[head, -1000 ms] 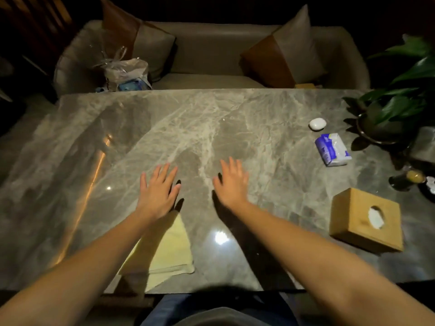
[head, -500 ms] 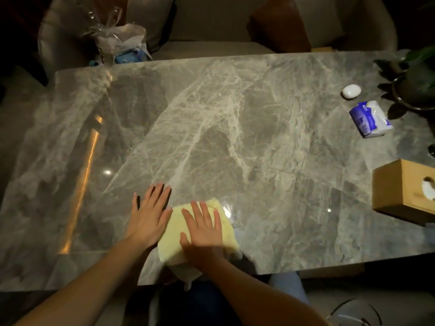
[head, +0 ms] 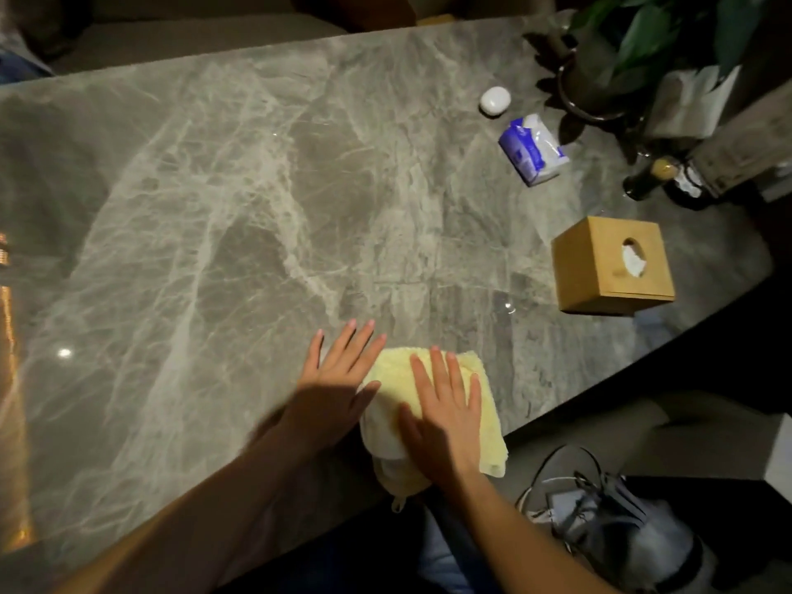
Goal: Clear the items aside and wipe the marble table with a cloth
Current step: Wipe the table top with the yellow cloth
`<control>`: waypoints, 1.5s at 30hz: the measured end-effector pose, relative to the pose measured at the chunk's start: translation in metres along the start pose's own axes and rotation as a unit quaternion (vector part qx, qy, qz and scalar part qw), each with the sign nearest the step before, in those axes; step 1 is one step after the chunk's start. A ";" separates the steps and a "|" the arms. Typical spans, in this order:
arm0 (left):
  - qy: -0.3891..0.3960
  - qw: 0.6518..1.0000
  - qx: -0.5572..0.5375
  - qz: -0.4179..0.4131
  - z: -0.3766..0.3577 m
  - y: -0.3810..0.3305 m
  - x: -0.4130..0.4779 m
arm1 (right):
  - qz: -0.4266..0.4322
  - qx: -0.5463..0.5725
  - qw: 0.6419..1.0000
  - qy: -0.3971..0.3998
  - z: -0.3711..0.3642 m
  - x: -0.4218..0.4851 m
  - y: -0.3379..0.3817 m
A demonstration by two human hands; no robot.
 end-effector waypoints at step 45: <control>-0.041 0.999 0.019 -0.024 0.008 0.000 0.090 | -0.103 -0.004 0.995 -0.012 0.032 0.041 -0.049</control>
Point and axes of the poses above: each hand's wrist, its own x-axis towards the middle knuckle, its own z-axis out of the back of the hand, y = z × x, the point moved 4 cm from there along x, towards the middle knuckle, and after that the axes turned 14 degrees about x, right-handed, at the moved point
